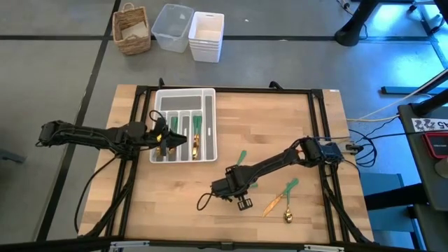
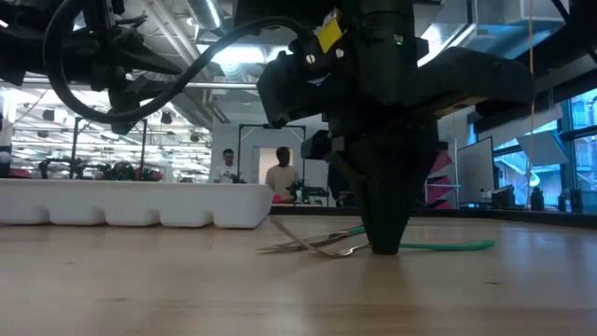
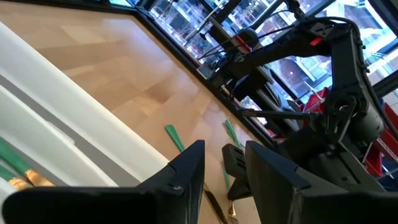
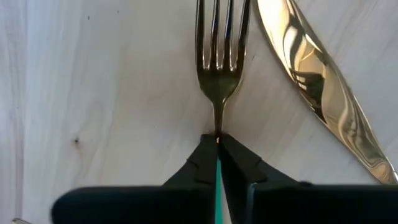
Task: Sort silverware
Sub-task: Put the green fork into the white silverware tray
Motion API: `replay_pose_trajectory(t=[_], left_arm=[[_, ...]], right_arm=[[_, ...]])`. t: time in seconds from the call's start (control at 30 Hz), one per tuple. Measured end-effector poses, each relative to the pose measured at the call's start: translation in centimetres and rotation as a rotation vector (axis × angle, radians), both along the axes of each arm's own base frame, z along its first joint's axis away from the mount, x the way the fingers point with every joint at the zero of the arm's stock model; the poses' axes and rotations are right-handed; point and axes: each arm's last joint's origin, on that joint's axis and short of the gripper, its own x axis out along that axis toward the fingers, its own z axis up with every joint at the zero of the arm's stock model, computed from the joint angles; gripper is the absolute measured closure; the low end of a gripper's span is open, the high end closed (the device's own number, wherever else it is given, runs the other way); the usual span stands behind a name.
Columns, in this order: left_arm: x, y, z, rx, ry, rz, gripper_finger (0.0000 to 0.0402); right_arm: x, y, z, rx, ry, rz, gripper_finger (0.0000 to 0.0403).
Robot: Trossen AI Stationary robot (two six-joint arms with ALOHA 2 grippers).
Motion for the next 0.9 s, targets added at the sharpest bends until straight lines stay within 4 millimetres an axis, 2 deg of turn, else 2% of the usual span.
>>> replay_pose_trajectory(t=[0.27,0.6,0.77,0.9], left_arm=[[0.0,0.0,0.0,-0.011,-0.001,-0.002,0.0293],[0.0,-0.3,0.0,-0.096,-0.008,-0.085,0.0293],[0.0,-0.7,0.0,-0.185,-0.007,-0.201,0.0292],[0.0,-0.9,0.0,-0.280,0.003,-0.258,0.0279]], right_arm=[[0.9,0.0,1.7,0.014,-0.015,-0.005,0.0396],[2.7,-1.0,6.9,-0.054,-0.156,0.003,0.0398],[3.9,-2.4,9.8,-0.131,-0.286,0.011,0.0399],[4.9,-4.4,11.6,-0.220,-0.381,0.024,0.0400]])
